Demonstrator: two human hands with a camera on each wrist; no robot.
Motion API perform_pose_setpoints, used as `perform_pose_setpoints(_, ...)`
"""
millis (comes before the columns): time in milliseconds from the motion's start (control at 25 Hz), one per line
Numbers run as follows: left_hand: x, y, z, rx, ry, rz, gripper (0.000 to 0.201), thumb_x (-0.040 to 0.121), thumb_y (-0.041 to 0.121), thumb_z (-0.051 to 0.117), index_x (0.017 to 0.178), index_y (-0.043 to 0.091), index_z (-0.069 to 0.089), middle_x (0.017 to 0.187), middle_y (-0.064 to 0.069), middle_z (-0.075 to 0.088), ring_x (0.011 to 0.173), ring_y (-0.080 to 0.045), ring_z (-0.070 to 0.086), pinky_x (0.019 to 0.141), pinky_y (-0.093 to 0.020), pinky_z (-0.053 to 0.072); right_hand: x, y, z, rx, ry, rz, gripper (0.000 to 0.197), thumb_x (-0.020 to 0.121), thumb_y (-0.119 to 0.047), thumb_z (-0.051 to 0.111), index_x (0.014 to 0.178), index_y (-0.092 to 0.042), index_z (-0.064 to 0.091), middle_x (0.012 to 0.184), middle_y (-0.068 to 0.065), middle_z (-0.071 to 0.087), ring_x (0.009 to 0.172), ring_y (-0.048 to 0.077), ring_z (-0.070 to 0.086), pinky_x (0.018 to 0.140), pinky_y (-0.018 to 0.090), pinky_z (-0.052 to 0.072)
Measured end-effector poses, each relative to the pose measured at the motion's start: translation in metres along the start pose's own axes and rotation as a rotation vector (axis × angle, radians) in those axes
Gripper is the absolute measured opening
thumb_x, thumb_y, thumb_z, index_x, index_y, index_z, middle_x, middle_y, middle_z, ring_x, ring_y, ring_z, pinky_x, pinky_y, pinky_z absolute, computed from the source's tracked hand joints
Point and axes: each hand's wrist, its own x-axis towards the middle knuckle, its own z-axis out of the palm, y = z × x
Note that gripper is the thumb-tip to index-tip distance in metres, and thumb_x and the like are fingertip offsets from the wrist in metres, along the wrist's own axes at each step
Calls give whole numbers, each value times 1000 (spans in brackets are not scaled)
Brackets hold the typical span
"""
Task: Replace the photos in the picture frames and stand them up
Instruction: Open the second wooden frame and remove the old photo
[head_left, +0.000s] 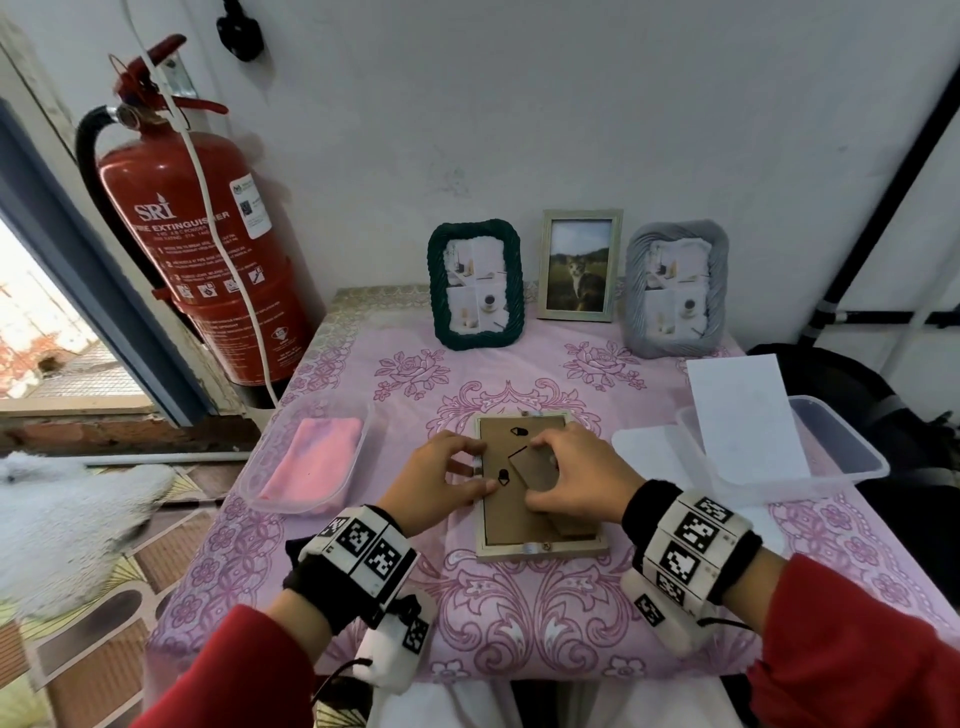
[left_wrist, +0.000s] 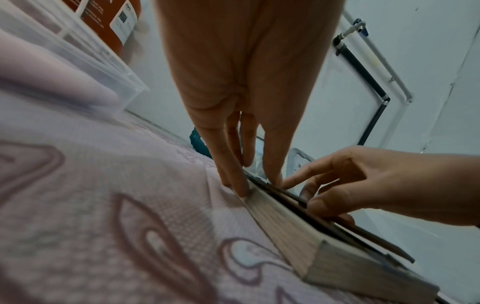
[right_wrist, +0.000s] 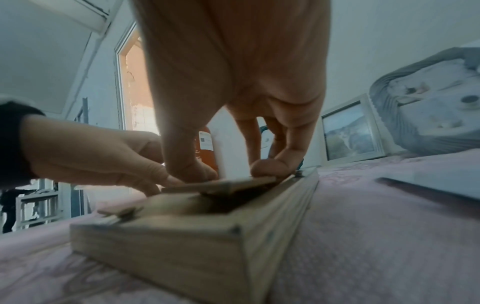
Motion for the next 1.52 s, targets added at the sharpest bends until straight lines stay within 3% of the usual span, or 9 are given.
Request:
perform_pose_setpoints(200,0,1,4,-21,72,-7,59,78,31,73,131,19,49,106,4,60,91,-7,59,78,-13,47,-2,6,-2,129,70,-9,62,68,-39,74,123,-21,53,107,2,52,95,12,51,77,19,37)
perform_pose_setpoints(480,-4,12,12,-501,72,-150,61,79,-5,68,134,6,44,90,-8,54,65,-15,60,55,-20,55,-5,11,-5,215,100,-65,39,78,-36,71,113,-21,62,100,-2,53,72,-3,46,60,5,35)
perform_pose_setpoints(600,-7,11,5,-536,118,-160,54,83,-7,61,133,6,46,88,-6,55,70,-15,60,56,-19,54,-6,17,-9,225,178,-1,30,87,-20,60,117,-17,59,110,6,49,86,10,53,79,17,40)
perform_pose_setpoints(720,-10,3,-8,-538,196,-169,46,86,-8,56,130,4,50,85,-3,56,73,-13,58,57,-15,52,-5,25,-13,162,74,143,53,84,-16,61,133,-11,42,121,15,47,109,29,52,94,31,43)
perform_pose_setpoints(960,-19,-24,-27,-383,381,-170,38,86,-4,57,123,4,58,82,0,60,73,-11,57,72,-24,51,-8,30,-12,355,-4,227,51,85,-6,60,132,-11,40,83,3,53,73,22,59,52,31,54)
perform_pose_setpoints(1120,-25,-35,-32,-288,418,-145,37,88,-1,57,124,7,57,81,5,62,69,-7,59,61,-16,51,-8,34,-10,347,20,257,46,84,-5,59,127,-12,45,92,4,56,69,20,59,48,28,53)
perform_pose_setpoints(1240,-26,-38,-32,-209,424,-151,38,89,0,55,126,9,56,80,7,62,67,-4,58,59,-13,45,-7,40,-13,278,43,257,47,83,-7,59,127,-14,47,107,7,61,75,20,57,62,27,49)
perform_pose_setpoints(1360,-27,-40,-31,-157,415,-179,39,90,1,54,129,6,54,80,4,62,68,-5,57,60,-15,43,-9,45,-15,311,40,290,48,83,-6,58,129,-15,46,82,-5,54,68,23,61,51,30,54)
perform_pose_setpoints(1520,-27,-40,-30,-55,405,-204,39,87,4,60,126,3,57,91,-1,65,71,-5,57,62,-13,43,-10,45,-16,308,29,300,46,83,-6,58,127,-13,46,77,-7,49,67,26,64,48,39,58)
